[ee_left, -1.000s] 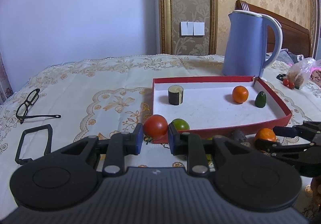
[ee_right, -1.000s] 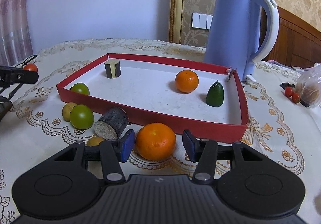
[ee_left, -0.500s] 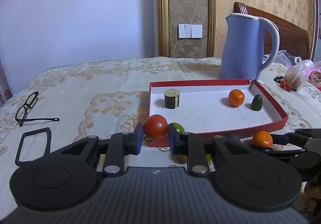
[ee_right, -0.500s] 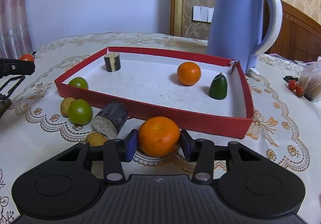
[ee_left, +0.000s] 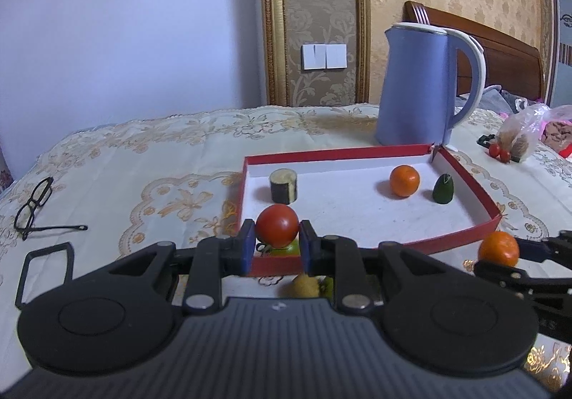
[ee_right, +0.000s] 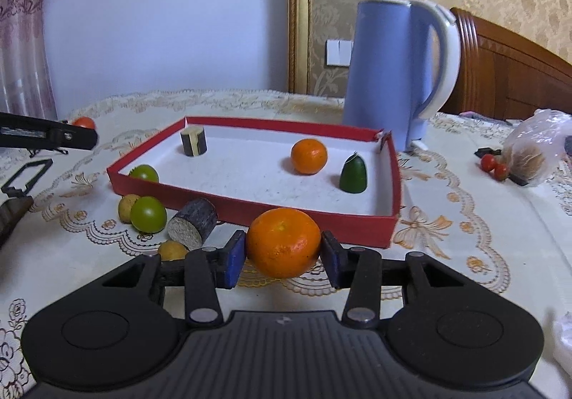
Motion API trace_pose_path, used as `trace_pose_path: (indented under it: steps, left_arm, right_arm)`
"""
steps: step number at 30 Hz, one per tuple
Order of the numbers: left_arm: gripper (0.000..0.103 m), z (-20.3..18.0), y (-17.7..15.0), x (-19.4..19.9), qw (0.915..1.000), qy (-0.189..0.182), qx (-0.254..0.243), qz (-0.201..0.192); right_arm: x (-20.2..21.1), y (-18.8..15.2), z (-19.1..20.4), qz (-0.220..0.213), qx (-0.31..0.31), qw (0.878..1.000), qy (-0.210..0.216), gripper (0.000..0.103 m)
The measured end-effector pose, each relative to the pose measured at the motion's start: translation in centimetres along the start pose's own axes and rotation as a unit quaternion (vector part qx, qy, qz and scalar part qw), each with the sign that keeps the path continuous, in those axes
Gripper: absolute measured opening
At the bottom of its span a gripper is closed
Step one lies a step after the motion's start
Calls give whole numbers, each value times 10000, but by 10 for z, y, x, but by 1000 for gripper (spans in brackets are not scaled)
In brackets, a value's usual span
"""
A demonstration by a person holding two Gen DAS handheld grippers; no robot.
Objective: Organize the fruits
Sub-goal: 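Carry the red tomato into the tray and open the left gripper while the right gripper holds the orange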
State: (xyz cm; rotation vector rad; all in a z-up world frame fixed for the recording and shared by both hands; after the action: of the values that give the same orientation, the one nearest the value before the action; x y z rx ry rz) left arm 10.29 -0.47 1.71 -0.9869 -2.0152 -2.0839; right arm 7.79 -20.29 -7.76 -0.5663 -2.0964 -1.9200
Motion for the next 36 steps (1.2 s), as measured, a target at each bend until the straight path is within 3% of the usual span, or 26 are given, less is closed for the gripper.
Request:
trace_pose_path:
  steps: [9,23,36]
  left_arm:
    - [23,-16,17,-44,9997,-149,-86,150]
    - [23,-18,29,-130,9977,277,-189,592]
    - [23,-20,31,-187,9938,503,-226,964]
  right_arm:
    - [19,3,-14,-215,-93,9997,12,44]
    - [32,5,-29,-334,-198,9992,-57,44]
    - [36,7,-36,-360,-244,9990,-116,44]
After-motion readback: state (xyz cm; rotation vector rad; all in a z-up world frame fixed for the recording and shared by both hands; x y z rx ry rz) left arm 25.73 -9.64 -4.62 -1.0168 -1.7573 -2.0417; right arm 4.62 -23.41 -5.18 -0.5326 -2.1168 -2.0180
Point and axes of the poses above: each gripper's, at about its wrist camera, not at the fingertips, and x roughly against the way its jaws point, z to its left, y to its top, the point moved 8 cm from there along -x, roughly the way its jaws point, and after that the axes turned 15 degrees about -y, right-handed, at the moved point
